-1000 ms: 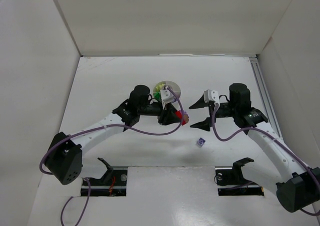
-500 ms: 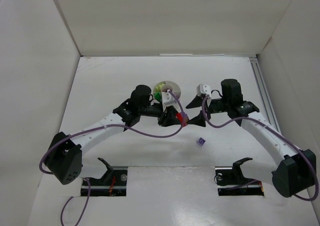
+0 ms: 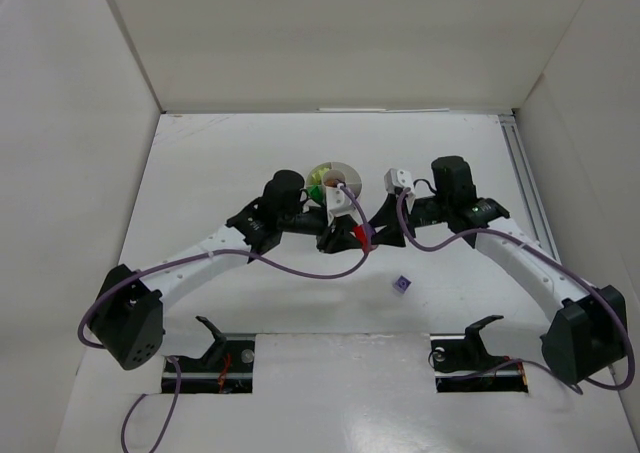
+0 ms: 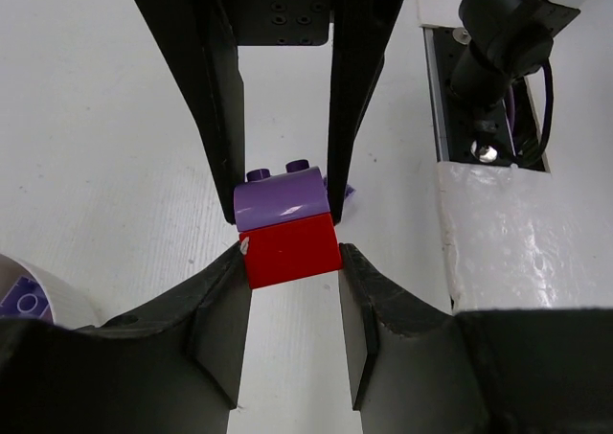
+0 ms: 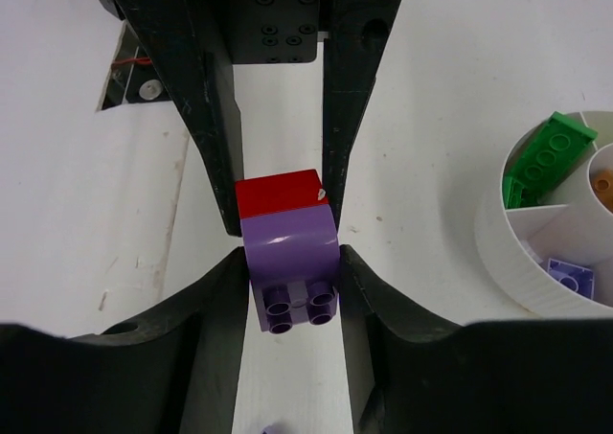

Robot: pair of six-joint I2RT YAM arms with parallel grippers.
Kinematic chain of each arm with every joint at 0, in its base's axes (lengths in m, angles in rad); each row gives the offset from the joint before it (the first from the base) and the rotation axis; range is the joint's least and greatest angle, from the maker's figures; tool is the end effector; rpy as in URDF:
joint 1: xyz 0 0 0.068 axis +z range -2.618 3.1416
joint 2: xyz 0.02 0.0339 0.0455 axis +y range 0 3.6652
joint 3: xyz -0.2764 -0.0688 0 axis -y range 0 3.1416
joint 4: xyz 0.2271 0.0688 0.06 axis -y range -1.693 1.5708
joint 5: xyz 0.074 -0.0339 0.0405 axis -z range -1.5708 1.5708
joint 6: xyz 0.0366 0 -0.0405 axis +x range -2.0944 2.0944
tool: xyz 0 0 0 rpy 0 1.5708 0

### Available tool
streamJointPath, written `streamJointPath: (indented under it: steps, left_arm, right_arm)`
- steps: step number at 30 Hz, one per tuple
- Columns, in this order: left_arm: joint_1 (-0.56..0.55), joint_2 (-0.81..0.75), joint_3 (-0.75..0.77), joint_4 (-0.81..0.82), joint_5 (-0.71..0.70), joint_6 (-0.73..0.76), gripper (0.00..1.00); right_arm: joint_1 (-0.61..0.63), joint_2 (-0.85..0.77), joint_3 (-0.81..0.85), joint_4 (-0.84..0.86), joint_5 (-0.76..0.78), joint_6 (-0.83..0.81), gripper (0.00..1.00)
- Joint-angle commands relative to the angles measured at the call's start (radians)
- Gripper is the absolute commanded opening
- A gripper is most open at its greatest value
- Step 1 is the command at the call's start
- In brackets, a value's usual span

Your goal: Sort the legos into containers by color

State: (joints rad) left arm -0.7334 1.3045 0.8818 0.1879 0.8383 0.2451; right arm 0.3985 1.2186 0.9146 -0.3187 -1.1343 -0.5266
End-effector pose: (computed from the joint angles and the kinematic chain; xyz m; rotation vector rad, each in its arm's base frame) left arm 0.1859 -0.2041 0.3188 1.3701 1.2598 -1.0940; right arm 0.2009 0.1206 0.3100 -1.3927 1.4123 1.1365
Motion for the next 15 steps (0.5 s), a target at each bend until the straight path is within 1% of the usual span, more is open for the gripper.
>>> streamJointPath:
  steps: [1,2,4,5,6,8,10,13,15]
  left_arm:
    - [-0.006,-0.027,0.045,0.001,-0.021,0.039,0.0]
    - [-0.006,-0.027,0.045,0.001,-0.03,0.039,0.0]
    - [-0.006,-0.027,0.045,-0.008,-0.057,0.039,0.0]
    - [-0.006,-0.027,0.034,-0.019,-0.067,0.039,0.0]
    - [-0.006,-0.027,0.034,-0.019,-0.091,0.03,0.0]
    - [-0.006,-0.048,0.0,-0.008,-0.113,0.017,0.0]
    - [-0.006,-0.06,-0.036,0.015,-0.125,-0.009,0.0]
    - [0.031,-0.089,-0.073,0.053,-0.125,-0.052,0.0]
    - [0.031,-0.115,-0.104,0.062,-0.152,-0.061,0.0]
  right_arm:
    - [0.005,-0.007,0.05,0.0,-0.053,-0.03,0.38]
    - [0.005,-0.007,0.05,-0.012,-0.053,-0.041,0.37]
    - [0.005,-0.007,0.059,-0.022,-0.053,-0.05,0.27]
    - [-0.009,-0.007,0.059,-0.031,-0.044,-0.05,0.25]
    - [-0.009,-0.007,0.059,-0.031,-0.044,-0.05,0.25]
    - [-0.052,0.002,0.059,-0.042,-0.044,-0.059,0.22]
    - [-0.081,0.002,0.07,-0.066,-0.054,-0.082,0.22]
    - [-0.145,0.002,0.079,-0.076,-0.055,-0.092,0.2]
    - [-0.194,0.002,0.079,-0.076,-0.064,-0.092,0.17]
